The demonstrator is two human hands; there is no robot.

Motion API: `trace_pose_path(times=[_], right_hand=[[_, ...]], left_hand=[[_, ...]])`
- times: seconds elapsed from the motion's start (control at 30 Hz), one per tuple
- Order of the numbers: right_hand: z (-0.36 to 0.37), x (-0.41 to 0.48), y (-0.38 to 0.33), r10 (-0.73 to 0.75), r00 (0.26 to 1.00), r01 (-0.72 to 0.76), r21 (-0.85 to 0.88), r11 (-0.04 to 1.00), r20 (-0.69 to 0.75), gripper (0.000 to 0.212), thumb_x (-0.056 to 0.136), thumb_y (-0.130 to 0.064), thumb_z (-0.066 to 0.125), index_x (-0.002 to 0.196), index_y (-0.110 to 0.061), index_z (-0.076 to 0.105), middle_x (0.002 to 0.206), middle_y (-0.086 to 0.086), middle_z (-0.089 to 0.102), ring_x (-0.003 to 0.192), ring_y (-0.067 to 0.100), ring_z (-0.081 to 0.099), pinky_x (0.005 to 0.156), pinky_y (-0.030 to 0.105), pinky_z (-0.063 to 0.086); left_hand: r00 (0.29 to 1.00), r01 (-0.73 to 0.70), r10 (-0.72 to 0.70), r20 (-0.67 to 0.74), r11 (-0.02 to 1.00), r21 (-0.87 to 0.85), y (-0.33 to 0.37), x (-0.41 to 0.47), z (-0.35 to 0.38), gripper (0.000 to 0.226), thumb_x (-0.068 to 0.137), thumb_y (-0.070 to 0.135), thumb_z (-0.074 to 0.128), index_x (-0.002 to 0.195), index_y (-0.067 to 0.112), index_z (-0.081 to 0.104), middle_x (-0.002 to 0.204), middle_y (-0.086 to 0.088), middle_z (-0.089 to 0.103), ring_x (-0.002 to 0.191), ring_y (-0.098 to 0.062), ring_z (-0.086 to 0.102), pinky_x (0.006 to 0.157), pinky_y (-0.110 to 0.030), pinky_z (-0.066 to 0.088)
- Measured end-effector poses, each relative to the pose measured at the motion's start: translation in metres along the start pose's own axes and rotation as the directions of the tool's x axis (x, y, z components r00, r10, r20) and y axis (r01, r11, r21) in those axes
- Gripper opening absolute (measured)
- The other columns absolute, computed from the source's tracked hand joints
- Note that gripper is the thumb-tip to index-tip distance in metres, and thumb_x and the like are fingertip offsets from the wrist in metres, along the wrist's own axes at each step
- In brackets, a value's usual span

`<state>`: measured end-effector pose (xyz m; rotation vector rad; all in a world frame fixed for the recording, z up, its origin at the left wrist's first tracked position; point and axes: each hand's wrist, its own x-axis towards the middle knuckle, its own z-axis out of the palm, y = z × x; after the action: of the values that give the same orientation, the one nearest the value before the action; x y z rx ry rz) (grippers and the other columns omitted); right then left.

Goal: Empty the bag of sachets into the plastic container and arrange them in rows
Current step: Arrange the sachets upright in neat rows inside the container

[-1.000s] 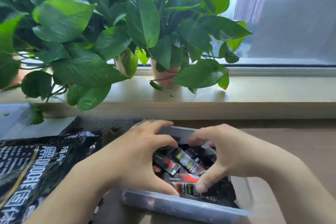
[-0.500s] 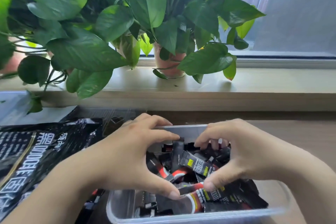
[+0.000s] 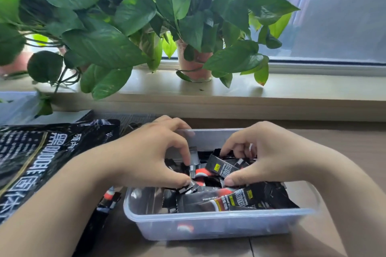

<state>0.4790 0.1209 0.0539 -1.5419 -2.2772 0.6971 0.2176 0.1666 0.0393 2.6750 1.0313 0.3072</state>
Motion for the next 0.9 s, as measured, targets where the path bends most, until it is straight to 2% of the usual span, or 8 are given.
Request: trace_pose_path(times=[0.13, 0.27, 0.37, 0.47, 0.6, 0.67, 0.73, 0.9], right_hand=[[0.000, 0.001, -0.001, 0.011, 1.000, -0.010, -0.051, 0.999, 0.021, 0.071, 0.050, -0.079, 0.074, 0.112, -0.043, 0.070, 0.081, -0.011, 0.062, 0.061, -0.001, 0.054, 0.057, 0.015, 0.041], [0.001, 0.000, -0.003, 0.033, 0.999, -0.031, -0.094, 0.995, 0.023, 0.075, 0.045, -0.083, 0.070, 0.108, -0.043, 0.072, 0.083, -0.013, 0.064, 0.065, -0.003, 0.056, 0.060, 0.017, 0.043], [0.001, 0.000, -0.006, 0.040, 0.999, -0.037, -0.105, 0.994, 0.030, 0.070, 0.045, -0.084, 0.070, 0.100, -0.041, 0.074, 0.079, -0.018, 0.065, 0.065, -0.004, 0.057, 0.058, 0.014, 0.040], [0.004, -0.001, -0.011, 0.019, 0.999, -0.012, -0.153, 0.988, 0.045, 0.065, 0.048, -0.084, 0.070, 0.093, -0.037, 0.073, 0.076, -0.015, 0.065, 0.066, 0.001, 0.058, 0.057, 0.018, 0.043], [0.009, -0.005, -0.020, 0.001, 0.997, 0.013, -0.195, 0.981, 0.072, 0.069, 0.047, -0.086, 0.066, 0.095, -0.036, 0.070, 0.083, -0.015, 0.065, 0.067, 0.001, 0.058, 0.057, 0.019, 0.044], [0.010, -0.006, -0.024, -0.013, 0.993, 0.033, -0.173, 0.984, 0.116, 0.067, 0.050, -0.081, 0.070, 0.093, -0.031, 0.071, 0.082, -0.010, 0.065, 0.061, 0.004, 0.056, 0.056, 0.022, 0.045], [0.007, -0.009, -0.027, -0.016, 0.982, 0.032, -0.085, 0.996, 0.189, 0.056, 0.056, -0.070, 0.080, 0.087, -0.025, 0.072, 0.069, -0.004, 0.065, 0.050, 0.003, 0.053, 0.050, 0.024, 0.043], [-0.002, -0.016, -0.029, -0.012, 0.951, -0.010, 0.068, 0.998, 0.310, 0.047, 0.054, -0.063, 0.085, 0.084, -0.029, 0.075, 0.058, -0.013, 0.065, 0.050, 0.001, 0.053, 0.050, 0.012, 0.038]], left_hand=[[1.000, -0.005, 0.005, 0.008, 1.000, -0.011, 0.000, 0.000, -0.001, 0.028, 0.065, 0.046, 0.061, 0.091, 0.042, 0.066, 0.128, 0.030, 0.045, 0.125, 0.008, 0.037, 0.107, -0.024, 0.036], [1.000, -0.002, 0.002, 0.020, 1.000, 0.000, 0.003, -0.001, -0.002, 0.036, 0.065, 0.059, 0.068, 0.097, 0.044, 0.064, 0.127, 0.032, 0.042, 0.125, 0.007, 0.038, 0.107, -0.024, 0.037], [0.997, 0.013, -0.014, 0.078, 1.000, 0.010, 0.004, -0.004, -0.005, 0.058, 0.057, 0.072, 0.077, 0.107, 0.047, 0.062, 0.129, 0.036, 0.037, 0.128, 0.012, 0.033, 0.106, -0.015, 0.032], [0.991, 0.015, -0.022, 0.135, 0.998, 0.056, 0.005, -0.008, -0.009, 0.072, 0.049, 0.075, 0.081, 0.112, 0.050, 0.058, 0.125, 0.036, 0.033, 0.125, 0.015, 0.030, 0.098, -0.005, 0.028], [0.984, -0.001, -0.020, 0.178, 0.993, 0.118, 0.005, -0.013, -0.011, 0.082, 0.041, 0.079, 0.081, 0.112, 0.048, 0.054, 0.117, 0.033, 0.034, 0.120, 0.008, 0.034, 0.093, -0.006, 0.033], [0.983, -0.007, -0.015, 0.185, 0.993, 0.119, 0.004, -0.014, -0.013, 0.084, 0.037, 0.082, 0.079, 0.109, 0.049, 0.053, 0.114, 0.032, 0.037, 0.117, 0.006, 0.038, 0.090, -0.011, 0.038], [0.983, -0.008, -0.010, 0.183, 0.995, 0.097, 0.005, -0.015, -0.013, 0.085, 0.033, 0.085, 0.079, 0.107, 0.051, 0.054, 0.109, 0.032, 0.038, 0.111, 0.008, 0.041, 0.084, -0.015, 0.041], [0.987, -0.037, 0.024, 0.161, 0.996, 0.076, 0.010, -0.015, -0.009, 0.085, 0.031, 0.088, 0.077, 0.105, 0.052, 0.056, 0.106, 0.033, 0.041, 0.107, 0.009, 0.045, 0.081, -0.017, 0.040]])
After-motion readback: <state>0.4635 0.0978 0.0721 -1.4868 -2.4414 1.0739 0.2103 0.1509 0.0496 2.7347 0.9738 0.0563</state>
